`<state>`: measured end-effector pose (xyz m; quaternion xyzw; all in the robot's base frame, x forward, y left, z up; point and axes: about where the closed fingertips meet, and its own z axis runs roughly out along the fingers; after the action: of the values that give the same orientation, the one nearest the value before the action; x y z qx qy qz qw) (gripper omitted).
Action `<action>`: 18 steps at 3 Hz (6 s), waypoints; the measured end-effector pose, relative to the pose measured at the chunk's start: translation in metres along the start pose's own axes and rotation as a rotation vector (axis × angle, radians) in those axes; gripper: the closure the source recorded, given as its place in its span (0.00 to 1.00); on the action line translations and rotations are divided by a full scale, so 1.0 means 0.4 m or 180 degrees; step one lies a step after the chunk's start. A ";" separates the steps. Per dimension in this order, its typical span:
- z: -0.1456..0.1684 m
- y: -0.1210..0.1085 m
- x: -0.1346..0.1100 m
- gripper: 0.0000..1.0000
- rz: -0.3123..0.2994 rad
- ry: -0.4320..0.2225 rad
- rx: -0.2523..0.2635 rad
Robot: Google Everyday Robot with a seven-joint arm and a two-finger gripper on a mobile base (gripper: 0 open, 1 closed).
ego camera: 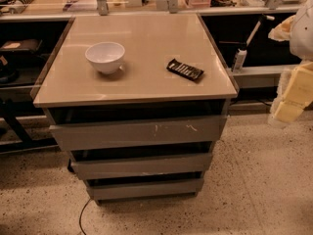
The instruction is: Open middle drawer
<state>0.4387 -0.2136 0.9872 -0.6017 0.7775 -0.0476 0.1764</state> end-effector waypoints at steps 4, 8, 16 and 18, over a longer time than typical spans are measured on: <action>0.282 0.134 -0.035 0.00 -0.0066 -0.0015 -0.0215; 0.675 0.333 -0.070 0.00 0.0056 -0.0082 -0.0809; 1.272 0.289 -0.105 0.00 0.0385 -0.0052 -0.0798; 1.364 0.251 -0.145 0.00 0.0288 -0.0100 -0.0788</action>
Offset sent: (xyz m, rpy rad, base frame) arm 0.0050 0.0051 -0.0125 -0.0348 -0.0500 0.0048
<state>0.5398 -0.0557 0.4619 -0.5838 0.8010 0.0662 0.1149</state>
